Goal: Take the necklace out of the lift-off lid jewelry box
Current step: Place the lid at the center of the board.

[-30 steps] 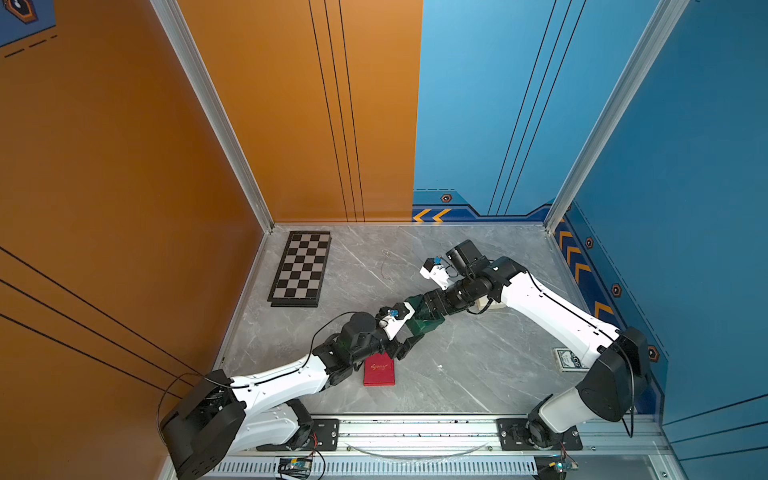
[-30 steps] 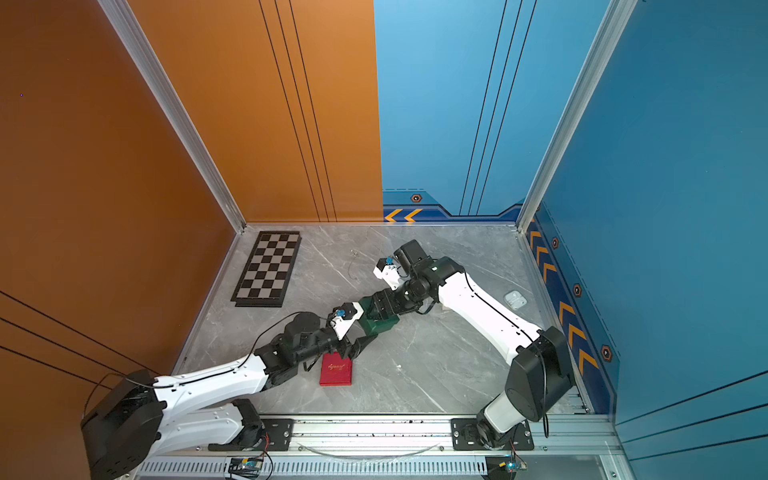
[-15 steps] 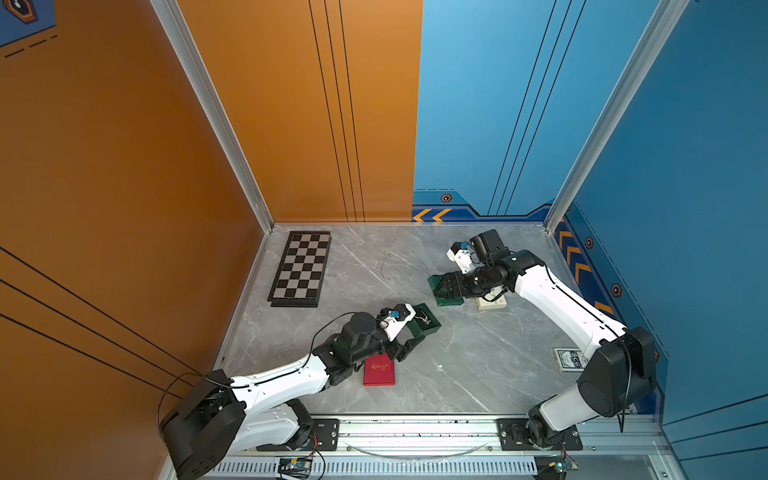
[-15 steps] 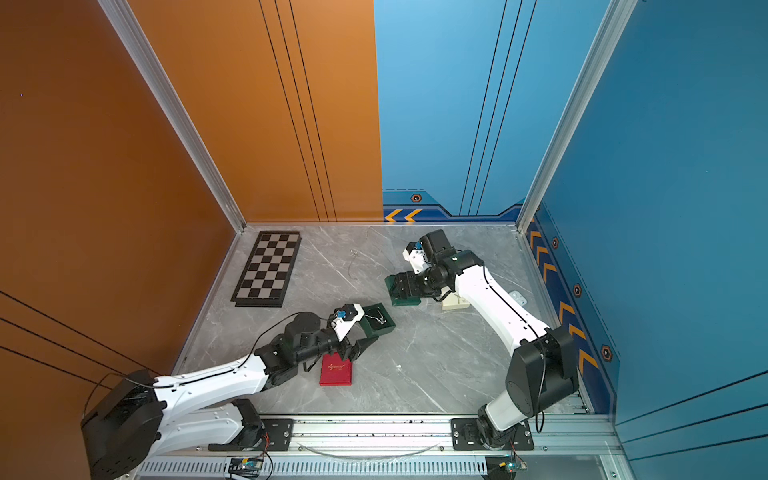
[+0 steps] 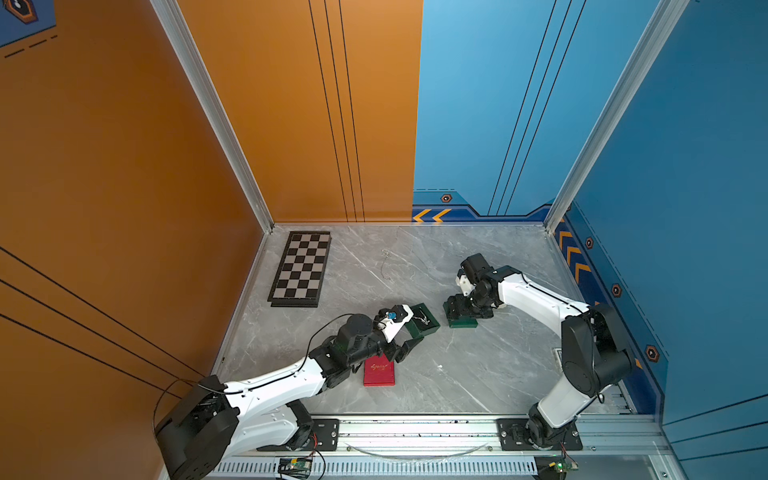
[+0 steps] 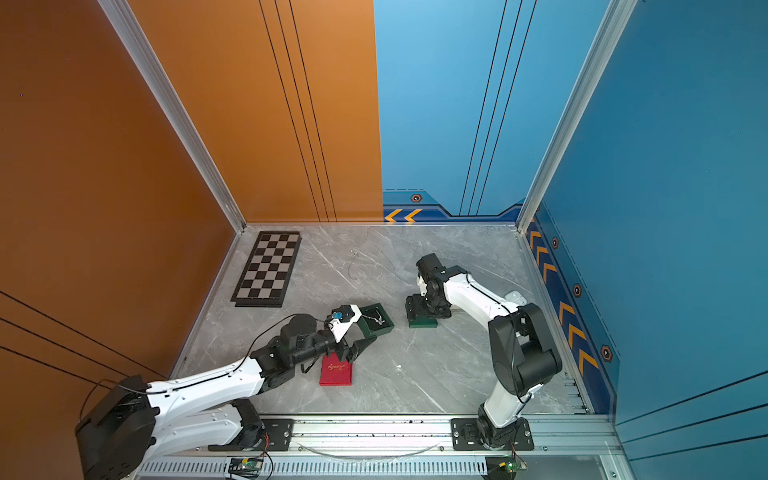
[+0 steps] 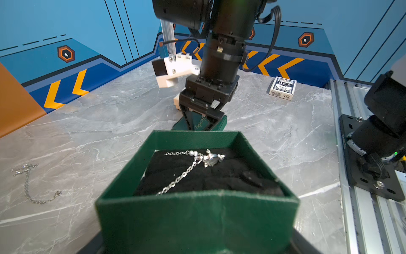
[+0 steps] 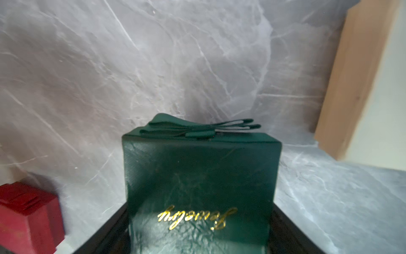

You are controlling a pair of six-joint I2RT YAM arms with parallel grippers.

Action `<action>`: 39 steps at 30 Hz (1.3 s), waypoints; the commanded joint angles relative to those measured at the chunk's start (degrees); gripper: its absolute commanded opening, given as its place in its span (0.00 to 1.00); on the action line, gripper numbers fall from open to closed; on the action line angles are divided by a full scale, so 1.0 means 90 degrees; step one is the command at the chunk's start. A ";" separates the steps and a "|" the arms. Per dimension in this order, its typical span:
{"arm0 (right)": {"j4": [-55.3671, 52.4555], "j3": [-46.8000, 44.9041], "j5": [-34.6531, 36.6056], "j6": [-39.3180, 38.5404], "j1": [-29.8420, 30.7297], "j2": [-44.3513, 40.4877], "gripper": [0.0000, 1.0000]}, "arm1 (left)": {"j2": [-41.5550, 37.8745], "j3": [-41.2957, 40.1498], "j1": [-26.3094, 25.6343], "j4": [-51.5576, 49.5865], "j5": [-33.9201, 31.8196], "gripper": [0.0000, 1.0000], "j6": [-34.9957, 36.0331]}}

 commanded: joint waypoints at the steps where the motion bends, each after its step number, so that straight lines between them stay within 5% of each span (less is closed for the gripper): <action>1: 0.0203 -0.0143 0.0785 0.0345 0.0218 0.0208 0.81 | -0.0120 -0.0129 0.0036 -0.0026 0.0026 0.65 0.0040; 17: 0.0301 -0.0269 0.0852 0.0461 0.0570 -0.0169 0.99 | -0.0130 -0.0134 0.0044 -0.0031 0.0045 0.64 0.0032; 21: 0.0248 -0.0221 0.0783 0.0489 0.0570 -0.0765 0.93 | -0.0139 -0.0136 0.0046 -0.0031 0.0052 0.64 0.0022; 32: 0.0316 0.0042 -0.0665 0.0482 0.0721 -0.1909 0.57 | -0.0132 -0.0099 0.0050 -0.0031 0.0095 0.64 0.0007; 39: 0.0486 0.0212 -0.1055 0.0519 0.1090 -0.1828 0.54 | -0.0137 -0.0085 0.0054 -0.0031 0.0131 0.64 0.0006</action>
